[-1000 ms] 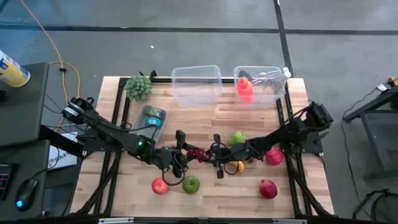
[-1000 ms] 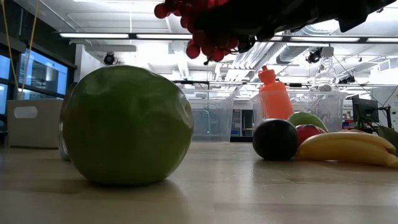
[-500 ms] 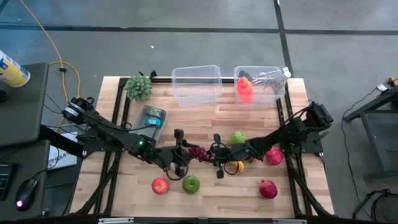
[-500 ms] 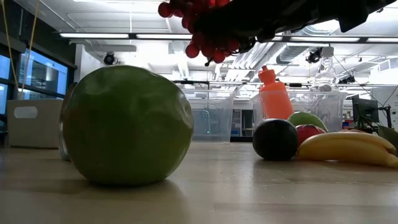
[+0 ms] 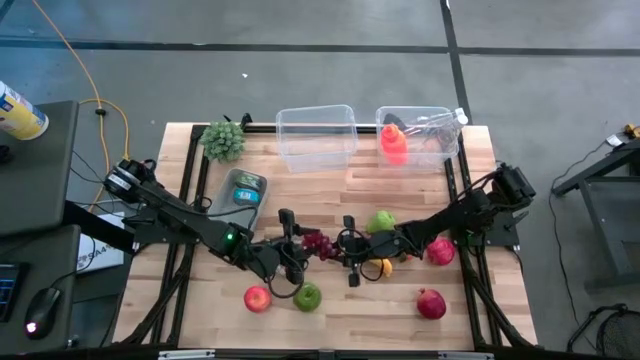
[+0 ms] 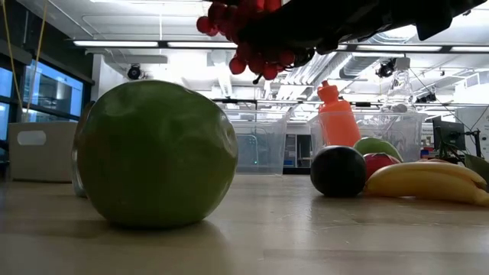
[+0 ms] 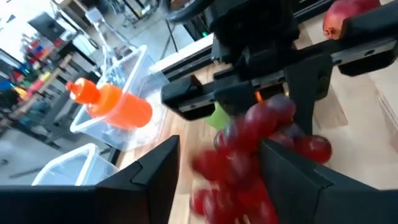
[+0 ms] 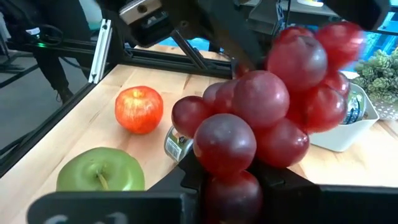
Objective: Pick & Place Food Item
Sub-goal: Put the red grapes into the left transparent bin
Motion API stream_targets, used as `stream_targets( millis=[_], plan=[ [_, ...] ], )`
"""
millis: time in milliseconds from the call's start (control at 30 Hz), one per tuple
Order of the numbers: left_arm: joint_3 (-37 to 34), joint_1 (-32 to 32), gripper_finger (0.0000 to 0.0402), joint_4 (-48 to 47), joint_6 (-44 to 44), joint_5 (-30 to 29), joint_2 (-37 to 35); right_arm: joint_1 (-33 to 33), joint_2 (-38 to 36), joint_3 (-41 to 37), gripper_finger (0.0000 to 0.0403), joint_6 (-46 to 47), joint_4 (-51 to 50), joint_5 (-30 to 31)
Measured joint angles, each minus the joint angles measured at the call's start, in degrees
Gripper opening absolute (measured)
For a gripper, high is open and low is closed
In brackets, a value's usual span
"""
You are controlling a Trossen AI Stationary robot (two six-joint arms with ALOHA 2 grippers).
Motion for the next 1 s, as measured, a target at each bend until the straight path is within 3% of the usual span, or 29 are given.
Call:
stream_targets(
  millis=[300,767,1000],
  plan=[
    [0.0,-1.3,0.0251,4.0,3.1,-4.0,4.0,0.0,0.1,-0.1,0.0050,0.0,-1.3,0.0],
    [-0.1,-5.5,0.0255,3.6,0.8,-4.1,4.5,0.0,0.0,0.0,0.0050,0.0,-0.8,0.3],
    [-0.1,-5.2,0.0255,3.6,7.8,-2.0,4.5,0.0,0.0,0.0,0.0050,0.0,-1.1,0.2]
  ],
)
